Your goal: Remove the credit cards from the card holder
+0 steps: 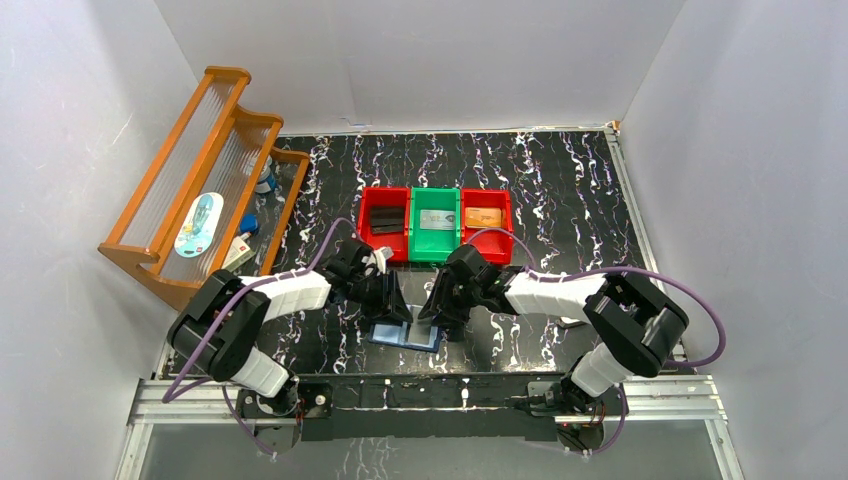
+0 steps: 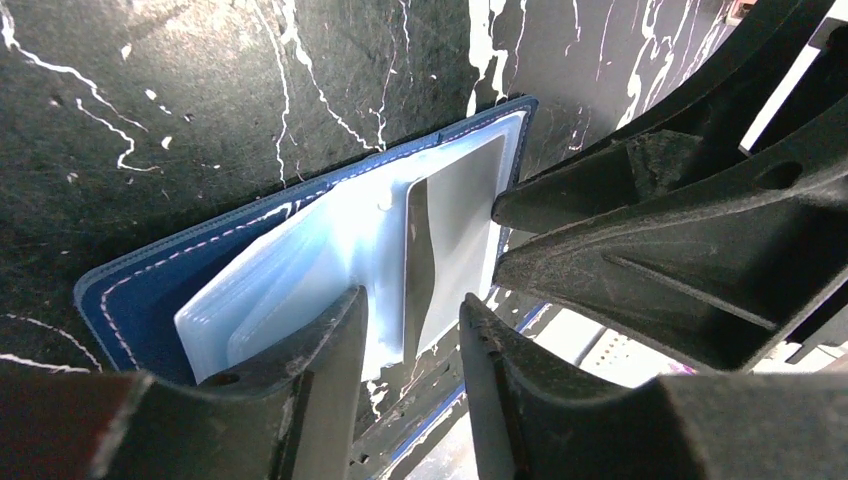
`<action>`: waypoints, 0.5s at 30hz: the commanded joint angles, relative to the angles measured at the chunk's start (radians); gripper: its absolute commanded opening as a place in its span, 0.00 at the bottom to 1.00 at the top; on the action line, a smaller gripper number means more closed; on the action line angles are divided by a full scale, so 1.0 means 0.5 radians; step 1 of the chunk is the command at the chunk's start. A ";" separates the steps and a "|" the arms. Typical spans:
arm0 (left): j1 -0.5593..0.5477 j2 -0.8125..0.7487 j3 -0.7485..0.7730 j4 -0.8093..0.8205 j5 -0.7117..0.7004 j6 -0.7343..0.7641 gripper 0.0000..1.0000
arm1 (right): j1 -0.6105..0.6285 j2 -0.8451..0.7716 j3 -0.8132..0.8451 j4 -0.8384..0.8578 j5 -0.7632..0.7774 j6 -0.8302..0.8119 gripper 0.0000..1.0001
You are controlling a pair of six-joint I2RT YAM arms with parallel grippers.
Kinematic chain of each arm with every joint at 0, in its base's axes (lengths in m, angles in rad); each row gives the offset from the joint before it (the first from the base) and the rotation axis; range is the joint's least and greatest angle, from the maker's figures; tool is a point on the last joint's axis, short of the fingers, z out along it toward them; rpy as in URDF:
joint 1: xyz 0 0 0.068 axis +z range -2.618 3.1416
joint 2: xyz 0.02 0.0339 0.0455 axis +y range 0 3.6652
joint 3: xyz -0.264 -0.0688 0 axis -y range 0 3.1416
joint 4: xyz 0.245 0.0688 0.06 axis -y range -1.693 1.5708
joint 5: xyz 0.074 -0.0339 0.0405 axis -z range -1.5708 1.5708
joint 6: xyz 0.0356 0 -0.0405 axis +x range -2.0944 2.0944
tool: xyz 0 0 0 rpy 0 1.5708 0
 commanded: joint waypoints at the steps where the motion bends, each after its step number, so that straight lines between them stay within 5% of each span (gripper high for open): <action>1: -0.010 0.032 -0.079 0.046 0.063 -0.040 0.36 | -0.010 0.044 -0.034 0.030 -0.015 -0.013 0.50; 6: -0.010 -0.066 -0.052 -0.006 0.020 -0.050 0.34 | -0.013 0.047 -0.039 0.034 -0.026 -0.013 0.49; 9: -0.010 -0.165 0.024 -0.167 -0.138 -0.001 0.45 | -0.013 0.043 -0.044 0.032 -0.026 -0.013 0.49; 15: -0.010 -0.255 0.129 -0.307 -0.193 0.049 0.47 | -0.020 0.046 -0.044 0.038 -0.028 -0.011 0.49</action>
